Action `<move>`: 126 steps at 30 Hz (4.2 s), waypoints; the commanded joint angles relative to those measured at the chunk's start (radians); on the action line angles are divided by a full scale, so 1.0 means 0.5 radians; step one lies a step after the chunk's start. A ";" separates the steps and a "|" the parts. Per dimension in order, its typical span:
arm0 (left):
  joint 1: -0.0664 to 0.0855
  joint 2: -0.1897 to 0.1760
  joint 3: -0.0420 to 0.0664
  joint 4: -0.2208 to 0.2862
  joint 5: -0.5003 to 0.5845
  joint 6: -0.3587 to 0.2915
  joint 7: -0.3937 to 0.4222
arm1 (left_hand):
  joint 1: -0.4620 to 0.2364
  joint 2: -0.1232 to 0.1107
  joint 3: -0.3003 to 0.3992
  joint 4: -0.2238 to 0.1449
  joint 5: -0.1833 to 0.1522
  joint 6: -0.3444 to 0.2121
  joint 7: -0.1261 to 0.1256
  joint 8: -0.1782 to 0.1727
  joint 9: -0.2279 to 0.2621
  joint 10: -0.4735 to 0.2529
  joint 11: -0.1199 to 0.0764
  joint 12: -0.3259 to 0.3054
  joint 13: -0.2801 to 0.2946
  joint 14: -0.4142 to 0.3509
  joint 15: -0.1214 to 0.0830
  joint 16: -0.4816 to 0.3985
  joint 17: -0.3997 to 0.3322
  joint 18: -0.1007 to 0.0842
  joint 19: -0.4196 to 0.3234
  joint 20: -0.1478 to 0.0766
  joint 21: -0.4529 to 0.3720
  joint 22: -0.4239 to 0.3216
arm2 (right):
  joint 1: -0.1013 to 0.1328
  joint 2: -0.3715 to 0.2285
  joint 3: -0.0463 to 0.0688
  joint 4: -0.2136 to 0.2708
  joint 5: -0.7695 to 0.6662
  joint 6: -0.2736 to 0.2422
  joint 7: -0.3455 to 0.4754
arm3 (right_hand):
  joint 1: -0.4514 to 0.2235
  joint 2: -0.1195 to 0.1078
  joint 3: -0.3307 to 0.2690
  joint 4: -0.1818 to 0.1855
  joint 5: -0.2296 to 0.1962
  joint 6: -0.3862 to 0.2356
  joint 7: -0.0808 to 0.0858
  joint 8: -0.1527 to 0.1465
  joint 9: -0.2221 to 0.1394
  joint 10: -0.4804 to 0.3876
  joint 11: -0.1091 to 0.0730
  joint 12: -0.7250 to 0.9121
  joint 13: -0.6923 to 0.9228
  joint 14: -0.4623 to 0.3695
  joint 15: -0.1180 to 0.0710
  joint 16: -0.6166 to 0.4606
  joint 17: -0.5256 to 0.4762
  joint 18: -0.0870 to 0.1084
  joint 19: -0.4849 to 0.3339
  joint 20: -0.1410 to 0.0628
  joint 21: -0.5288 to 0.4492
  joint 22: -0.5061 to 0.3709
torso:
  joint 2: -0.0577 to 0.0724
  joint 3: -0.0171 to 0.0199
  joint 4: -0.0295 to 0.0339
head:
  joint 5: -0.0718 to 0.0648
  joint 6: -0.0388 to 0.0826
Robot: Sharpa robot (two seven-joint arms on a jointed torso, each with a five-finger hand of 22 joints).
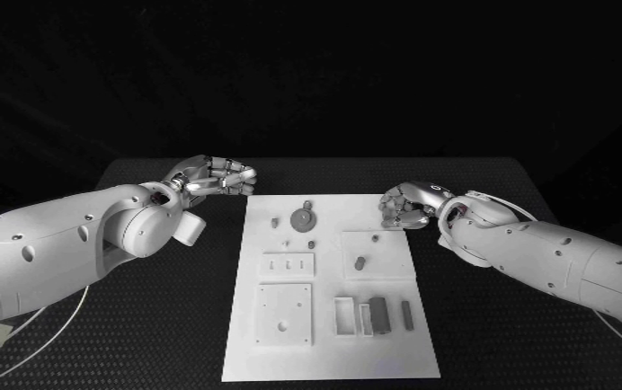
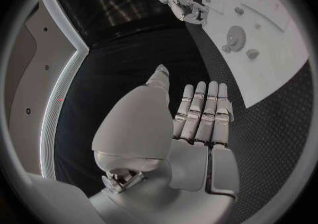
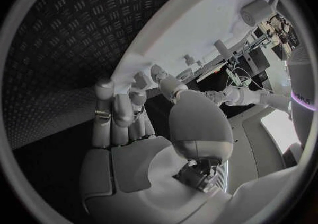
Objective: Assemble the parts on the task board
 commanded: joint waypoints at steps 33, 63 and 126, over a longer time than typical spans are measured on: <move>0.001 -0.002 0.001 0.007 -0.007 0.044 0.004 | 0.025 0.000 -0.015 -0.001 0.000 -0.002 0.010 -0.017 -0.007 -0.007 0.018 -0.017 -0.005 0.017 0.002 -0.001 0.003 -0.006 0.011 0.002 0.009 0.004 | -0.015 -0.008 -0.009 0.005 0.029 -0.128 0.016 | -0.046 -0.080 -0.016 0.011 0.008 -0.142 0.095 -0.094 -0.035 0.002 0.028 -0.004 0.000 0.000 0.028 0.002 0.000 0.101 0.006 -0.003 -0.005 0.033 | -0.002 -0.0023 -0.001 | -0.013 0.009; 0.001 -0.025 0.001 0.014 -0.011 0.039 0.004 | 0.026 -0.001 -0.019 -0.001 0.000 -0.009 0.005 -0.025 -0.013 -0.005 0.017 -0.018 -0.005 0.018 0.002 -0.003 0.004 -0.006 0.012 0.002 0.007 0.005 | -0.141 -0.191 -0.008 0.390 0.121 -0.706 -0.343 | -0.173 -0.171 -0.053 0.123 0.008 -0.129 0.095 -0.082 -0.029 0.009 0.029 0.010 -0.001 0.011 0.030 0.018 0.004 0.101 0.028 -0.021 -0.003 0.033 | -0.001 -0.0021 -0.011 | -0.033 0.014; -0.003 -0.017 -0.001 0.000 -0.011 0.052 0.000 | 0.024 0.002 -0.022 0.000 0.000 -0.003 0.007 -0.028 -0.015 -0.002 0.016 -0.020 -0.006 0.019 0.002 -0.006 0.005 -0.006 0.013 0.002 0.005 0.005 | -0.200 -0.090 -0.007 0.310 -0.128 -0.808 -0.733 | -0.207 -0.264 -0.036 0.257 0.008 0.130 -0.024 0.121 0.200 0.044 -0.084 -0.013 -0.014 0.043 -0.079 0.000 0.006 0.101 0.051 -0.042 -0.015 0.031 | 0.001 -0.0067 -0.016 | -0.044 0.001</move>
